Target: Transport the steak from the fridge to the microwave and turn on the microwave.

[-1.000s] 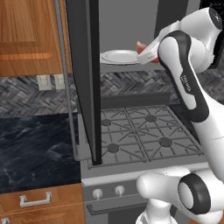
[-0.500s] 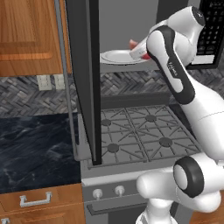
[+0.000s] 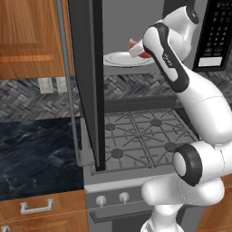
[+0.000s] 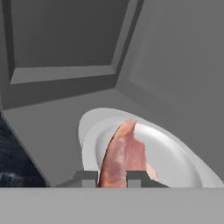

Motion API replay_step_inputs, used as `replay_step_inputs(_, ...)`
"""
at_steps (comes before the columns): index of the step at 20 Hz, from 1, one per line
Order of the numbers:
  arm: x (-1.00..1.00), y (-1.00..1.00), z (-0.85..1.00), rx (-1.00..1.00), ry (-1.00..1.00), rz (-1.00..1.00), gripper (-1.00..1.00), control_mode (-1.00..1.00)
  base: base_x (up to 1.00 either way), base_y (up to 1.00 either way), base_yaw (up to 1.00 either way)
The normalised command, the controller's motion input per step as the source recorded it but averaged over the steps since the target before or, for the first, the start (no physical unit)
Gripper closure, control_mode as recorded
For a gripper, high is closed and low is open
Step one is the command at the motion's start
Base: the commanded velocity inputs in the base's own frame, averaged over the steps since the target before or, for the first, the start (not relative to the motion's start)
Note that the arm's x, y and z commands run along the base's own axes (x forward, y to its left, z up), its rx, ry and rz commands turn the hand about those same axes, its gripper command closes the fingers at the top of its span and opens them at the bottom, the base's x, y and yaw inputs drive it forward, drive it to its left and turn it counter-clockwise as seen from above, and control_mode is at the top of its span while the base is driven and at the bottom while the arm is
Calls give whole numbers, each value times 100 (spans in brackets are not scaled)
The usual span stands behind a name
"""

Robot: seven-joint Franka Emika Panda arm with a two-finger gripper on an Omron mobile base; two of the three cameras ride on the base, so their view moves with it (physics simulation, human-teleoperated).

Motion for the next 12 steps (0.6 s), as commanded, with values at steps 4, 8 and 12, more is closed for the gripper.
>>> replay_step_inputs(4, 48, 3, -17, 0, 2, 0, 100, -100, 0, 0, 0)
replay_step_inputs(8, 46, 7, -8, 2, 3, 0, 100, -100, 0, 0, 0)
replay_step_inputs(12, 44, 8, -3, 1, 4, 0, 100, -100, 0, 0, 0)
